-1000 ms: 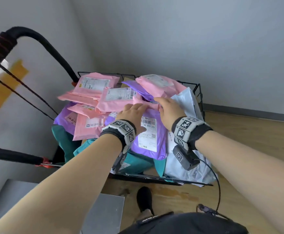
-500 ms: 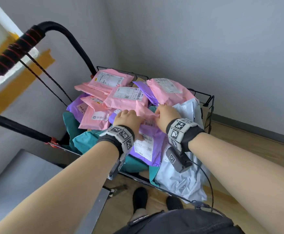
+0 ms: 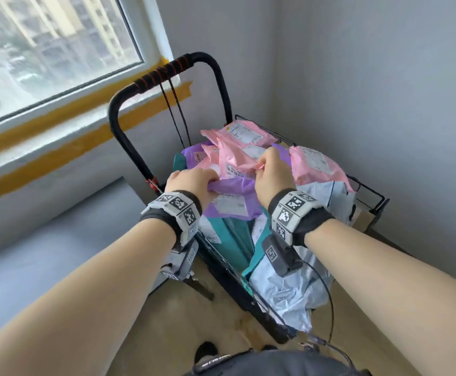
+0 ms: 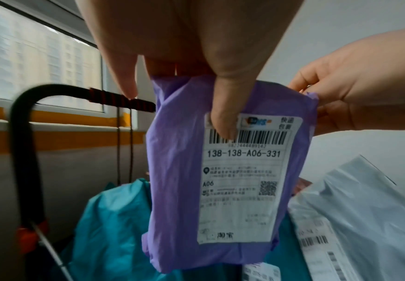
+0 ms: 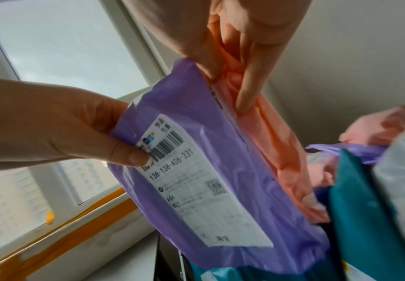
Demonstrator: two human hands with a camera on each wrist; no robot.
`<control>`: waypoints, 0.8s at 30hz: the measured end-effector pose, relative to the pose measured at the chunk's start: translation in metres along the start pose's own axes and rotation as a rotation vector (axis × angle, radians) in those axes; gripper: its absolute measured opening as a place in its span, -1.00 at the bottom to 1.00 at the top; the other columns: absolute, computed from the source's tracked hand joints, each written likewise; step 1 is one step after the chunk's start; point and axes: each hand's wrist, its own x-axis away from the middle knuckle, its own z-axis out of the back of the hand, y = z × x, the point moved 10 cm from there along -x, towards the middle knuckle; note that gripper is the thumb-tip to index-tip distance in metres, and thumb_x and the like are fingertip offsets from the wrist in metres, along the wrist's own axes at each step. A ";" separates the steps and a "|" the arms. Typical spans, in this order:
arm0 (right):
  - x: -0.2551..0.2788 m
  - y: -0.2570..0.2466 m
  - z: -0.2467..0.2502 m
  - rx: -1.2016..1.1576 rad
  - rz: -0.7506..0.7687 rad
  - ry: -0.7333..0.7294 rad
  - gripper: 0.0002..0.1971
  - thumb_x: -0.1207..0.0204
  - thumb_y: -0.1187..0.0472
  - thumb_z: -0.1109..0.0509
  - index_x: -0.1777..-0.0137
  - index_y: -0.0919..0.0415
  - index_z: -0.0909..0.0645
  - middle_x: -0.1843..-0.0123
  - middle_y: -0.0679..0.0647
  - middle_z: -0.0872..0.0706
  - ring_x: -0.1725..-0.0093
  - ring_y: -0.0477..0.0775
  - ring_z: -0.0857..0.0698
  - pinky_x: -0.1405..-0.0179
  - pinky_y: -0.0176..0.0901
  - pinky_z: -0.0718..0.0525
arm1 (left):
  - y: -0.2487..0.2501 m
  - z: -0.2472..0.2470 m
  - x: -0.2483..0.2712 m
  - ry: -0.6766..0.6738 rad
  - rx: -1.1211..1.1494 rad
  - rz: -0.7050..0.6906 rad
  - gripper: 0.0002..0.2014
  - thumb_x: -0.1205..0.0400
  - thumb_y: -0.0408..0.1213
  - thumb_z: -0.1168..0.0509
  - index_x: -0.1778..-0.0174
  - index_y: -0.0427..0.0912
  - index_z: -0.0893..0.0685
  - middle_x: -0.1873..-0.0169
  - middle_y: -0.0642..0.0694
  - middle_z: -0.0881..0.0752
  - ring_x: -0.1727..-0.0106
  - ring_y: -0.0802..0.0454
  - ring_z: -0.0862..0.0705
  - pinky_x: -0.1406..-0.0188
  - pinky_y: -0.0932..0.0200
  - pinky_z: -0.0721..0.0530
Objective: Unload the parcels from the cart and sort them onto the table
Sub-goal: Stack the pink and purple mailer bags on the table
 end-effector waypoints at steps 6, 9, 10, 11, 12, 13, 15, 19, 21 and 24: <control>0.022 -0.073 -0.014 -0.107 0.199 0.012 -0.88 -0.62 0.43 -0.11 -0.10 0.36 -0.43 0.21 0.01 -0.53 0.22 0.07 -0.51 0.24 -0.21 -0.36 | -0.066 0.038 0.053 0.164 0.015 0.170 -0.82 -0.62 -0.19 -0.22 -0.11 0.07 -0.61 -0.03 -0.02 -0.69 -0.09 -0.16 -0.65 -0.24 0.02 -0.42; 0.039 -0.114 -0.032 -0.162 0.299 -0.006 -0.90 -0.61 0.42 -0.14 -0.07 0.38 -0.43 0.18 0.05 -0.56 0.21 0.07 -0.56 0.22 -0.17 -0.48 | -0.104 0.050 0.087 0.226 0.030 0.255 -0.81 -0.63 -0.25 -0.19 -0.10 0.06 -0.61 -0.04 -0.03 -0.69 -0.09 -0.16 -0.64 -0.21 0.02 -0.45; 0.048 -0.131 -0.043 -0.174 0.330 -0.022 -0.90 -0.61 0.42 -0.14 -0.07 0.38 -0.44 0.19 0.06 -0.57 0.21 0.08 -0.56 0.23 -0.16 -0.49 | -0.121 0.054 0.103 0.247 0.039 0.292 -0.81 -0.63 -0.26 -0.19 -0.10 0.06 -0.61 -0.04 -0.03 -0.69 -0.09 -0.16 -0.65 -0.20 0.02 -0.46; 0.057 -0.148 -0.055 -0.178 0.356 -0.045 -0.90 -0.61 0.41 -0.14 -0.07 0.38 -0.44 0.19 0.09 -0.57 0.21 0.11 -0.57 0.24 -0.16 -0.48 | -0.138 0.058 0.121 0.261 0.052 0.330 -0.81 -0.63 -0.26 -0.18 -0.10 0.05 -0.60 -0.05 -0.03 -0.68 -0.09 -0.16 -0.65 -0.20 0.02 -0.47; 0.068 -0.164 -0.068 -0.189 0.377 -0.066 -0.89 -0.61 0.41 -0.14 -0.07 0.39 -0.45 0.19 0.13 -0.59 0.20 0.15 -0.59 0.25 -0.15 -0.46 | -0.157 0.061 0.139 0.269 0.056 0.368 -0.80 -0.63 -0.27 -0.18 -0.11 0.05 -0.60 -0.06 -0.03 -0.68 -0.09 -0.16 -0.65 -0.21 0.01 -0.47; 0.080 -0.179 -0.081 -0.200 0.392 -0.087 -0.88 -0.60 0.42 -0.14 -0.07 0.39 -0.45 0.17 0.18 -0.62 0.17 0.20 -0.61 0.24 -0.13 -0.45 | -0.175 0.062 0.157 0.275 0.055 0.401 -0.78 -0.62 -0.28 -0.19 -0.12 0.04 -0.60 -0.07 -0.04 -0.67 -0.11 -0.16 -0.64 -0.22 0.01 -0.45; 0.106 -0.209 -0.112 -0.216 0.409 -0.145 -0.87 -0.60 0.42 -0.12 -0.09 0.38 -0.45 0.09 0.27 -0.68 0.09 0.27 -0.65 0.21 -0.12 -0.44 | -0.212 0.064 0.199 0.279 0.047 0.469 -0.76 -0.61 -0.29 -0.19 -0.16 0.05 -0.58 -0.09 -0.04 -0.66 -0.14 -0.16 -0.64 -0.24 0.01 -0.44; 0.170 -0.264 -0.183 -0.240 0.414 -0.302 -0.84 -0.59 0.42 -0.10 -0.11 0.37 -0.45 0.03 0.27 -0.68 0.02 0.28 -0.65 0.17 -0.15 -0.42 | -0.286 0.060 0.293 0.268 0.039 0.618 -0.74 -0.62 -0.27 -0.20 -0.19 0.08 -0.58 -0.12 -0.05 -0.64 -0.17 -0.16 -0.63 -0.22 0.00 -0.46; 0.202 -0.291 -0.220 -0.258 0.425 -0.351 -0.83 -0.57 0.43 -0.11 -0.09 0.35 -0.46 0.03 0.27 -0.69 0.00 0.30 -0.65 0.20 -0.19 -0.38 | -0.321 0.058 0.339 0.265 0.030 0.691 -0.72 -0.61 -0.26 -0.19 -0.22 0.08 -0.58 -0.15 -0.08 -0.62 -0.20 -0.17 -0.61 -0.19 0.01 -0.46; 0.250 -0.327 -0.270 -0.272 0.442 -0.410 -0.84 -0.56 0.43 -0.13 -0.08 0.35 -0.49 0.01 0.28 -0.71 -0.02 0.32 -0.65 0.28 -0.27 -0.25 | -0.367 0.051 0.405 0.258 0.024 0.783 -0.70 -0.62 -0.28 -0.17 -0.24 0.06 -0.57 -0.18 -0.10 -0.60 -0.21 -0.18 -0.60 -0.18 -0.01 -0.47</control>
